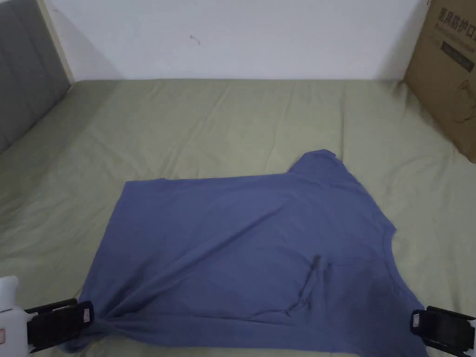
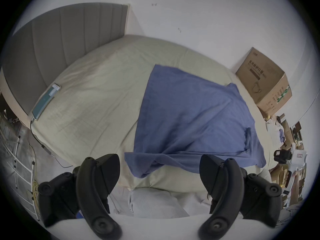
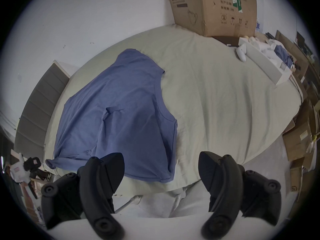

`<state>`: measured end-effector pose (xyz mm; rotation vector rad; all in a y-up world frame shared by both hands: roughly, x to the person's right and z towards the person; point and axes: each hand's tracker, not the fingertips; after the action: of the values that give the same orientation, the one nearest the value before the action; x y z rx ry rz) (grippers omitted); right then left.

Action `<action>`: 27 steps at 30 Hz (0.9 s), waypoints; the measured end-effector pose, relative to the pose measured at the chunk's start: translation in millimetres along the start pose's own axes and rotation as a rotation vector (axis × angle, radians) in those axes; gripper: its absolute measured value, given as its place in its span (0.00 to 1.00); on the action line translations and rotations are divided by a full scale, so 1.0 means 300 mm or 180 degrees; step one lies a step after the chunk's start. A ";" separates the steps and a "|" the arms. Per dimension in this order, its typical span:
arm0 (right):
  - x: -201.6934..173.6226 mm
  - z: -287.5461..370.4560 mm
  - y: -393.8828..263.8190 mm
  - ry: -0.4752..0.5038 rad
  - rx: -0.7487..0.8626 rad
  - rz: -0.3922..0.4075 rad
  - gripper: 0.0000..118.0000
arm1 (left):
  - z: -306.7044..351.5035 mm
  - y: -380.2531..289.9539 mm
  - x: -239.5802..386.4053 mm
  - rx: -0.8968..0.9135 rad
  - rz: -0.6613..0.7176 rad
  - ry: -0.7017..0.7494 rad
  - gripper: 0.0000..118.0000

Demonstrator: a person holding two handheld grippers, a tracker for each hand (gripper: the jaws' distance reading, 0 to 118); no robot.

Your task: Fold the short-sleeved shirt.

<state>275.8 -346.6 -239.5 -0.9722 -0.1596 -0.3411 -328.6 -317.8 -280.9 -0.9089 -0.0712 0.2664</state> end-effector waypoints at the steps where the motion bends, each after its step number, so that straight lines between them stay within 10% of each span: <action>1: -0.006 0.022 -0.008 -0.0013 0.0057 0.0062 0.59 | 0.028 -0.009 0.008 0.0039 0.0007 -0.0006 0.70; 4: -0.044 0.082 -0.051 -0.0093 0.0196 0.0249 0.07 | 0.073 -0.043 0.007 0.0104 -0.0055 0.0011 0.08; 12: -0.052 0.048 -0.103 0.0014 0.0030 0.0117 0.00 | 0.005 -0.088 -0.051 0.0161 0.0058 0.0157 0.01; 14: -0.060 0.035 -0.105 0.0032 -0.0029 0.0130 0.00 | -0.035 -0.067 -0.046 0.0185 0.0035 0.0200 0.08; 18: -0.076 0.017 -0.104 0.0055 -0.0098 0.0205 0.00 | -0.113 -0.030 -0.049 0.0162 -0.0018 0.0170 0.77; 21: -0.080 -0.007 -0.098 0.0062 -0.0166 0.0210 0.00 | -0.209 -0.007 -0.085 -0.0081 0.0264 0.0074 0.78; 25: -0.079 -0.054 -0.100 0.0061 -0.0250 0.0263 0.03 | -0.258 -0.026 -0.080 -0.0067 0.0383 0.0061 0.05; 27: -0.091 -0.076 -0.100 -0.0096 -0.0302 0.0450 0.41 | -0.252 -0.038 -0.057 -0.0129 0.0380 -0.0067 0.04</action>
<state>239.2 -375.1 -236.5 -1.0769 -0.1021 -0.2055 -329.8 -387.2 -317.6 -0.9520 -0.0421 0.3867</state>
